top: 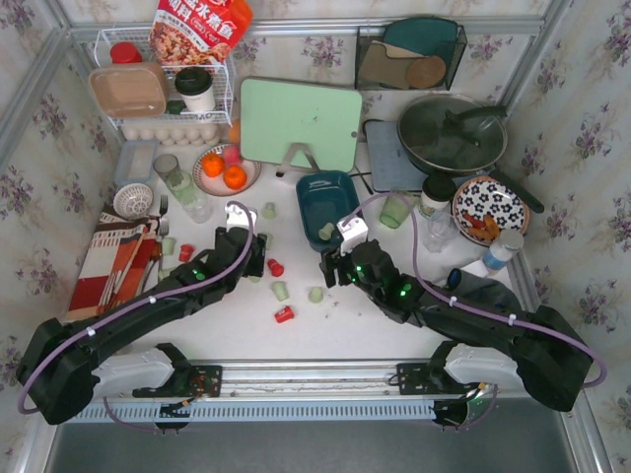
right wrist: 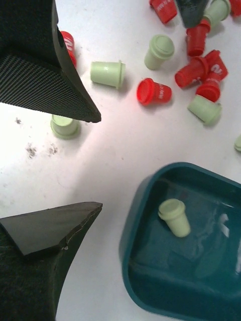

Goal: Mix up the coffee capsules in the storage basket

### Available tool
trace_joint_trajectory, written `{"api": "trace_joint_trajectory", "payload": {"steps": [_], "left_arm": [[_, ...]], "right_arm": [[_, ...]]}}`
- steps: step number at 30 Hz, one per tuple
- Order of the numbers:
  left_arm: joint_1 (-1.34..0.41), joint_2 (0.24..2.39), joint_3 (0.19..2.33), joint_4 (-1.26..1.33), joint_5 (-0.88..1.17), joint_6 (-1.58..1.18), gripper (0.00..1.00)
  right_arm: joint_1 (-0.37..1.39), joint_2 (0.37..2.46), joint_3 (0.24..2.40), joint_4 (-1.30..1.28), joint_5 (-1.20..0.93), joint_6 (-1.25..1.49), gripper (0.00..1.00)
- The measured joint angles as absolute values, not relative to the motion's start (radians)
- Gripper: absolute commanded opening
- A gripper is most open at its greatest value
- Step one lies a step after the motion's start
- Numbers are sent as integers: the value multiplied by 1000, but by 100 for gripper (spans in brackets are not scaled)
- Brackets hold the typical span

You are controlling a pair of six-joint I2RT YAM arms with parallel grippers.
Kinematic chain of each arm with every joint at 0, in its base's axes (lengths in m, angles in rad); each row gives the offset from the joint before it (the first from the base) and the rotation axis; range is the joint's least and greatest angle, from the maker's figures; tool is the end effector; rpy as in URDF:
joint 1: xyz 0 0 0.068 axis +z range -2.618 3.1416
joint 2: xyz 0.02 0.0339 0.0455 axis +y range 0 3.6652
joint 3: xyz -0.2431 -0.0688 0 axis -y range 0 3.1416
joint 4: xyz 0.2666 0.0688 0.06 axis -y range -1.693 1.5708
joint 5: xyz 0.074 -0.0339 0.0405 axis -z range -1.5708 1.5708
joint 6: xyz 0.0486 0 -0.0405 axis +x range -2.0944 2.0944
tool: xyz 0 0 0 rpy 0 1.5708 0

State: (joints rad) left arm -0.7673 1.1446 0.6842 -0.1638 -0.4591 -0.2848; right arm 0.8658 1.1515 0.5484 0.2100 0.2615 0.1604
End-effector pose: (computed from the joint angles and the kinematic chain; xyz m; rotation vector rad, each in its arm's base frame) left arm 0.2168 -0.1791 0.2014 0.2589 2.1086 -0.1162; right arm 0.1951 0.2099 0.1874 -0.5170 1.9044 0.4193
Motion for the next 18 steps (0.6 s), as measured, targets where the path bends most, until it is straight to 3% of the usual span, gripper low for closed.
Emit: {"api": "trace_joint_trajectory", "payload": {"steps": [18], "left_arm": [[-767,1006,670,-203,-467,-319,66]], "right_arm": [[1072,1498,641,155,347,315,65]]}}
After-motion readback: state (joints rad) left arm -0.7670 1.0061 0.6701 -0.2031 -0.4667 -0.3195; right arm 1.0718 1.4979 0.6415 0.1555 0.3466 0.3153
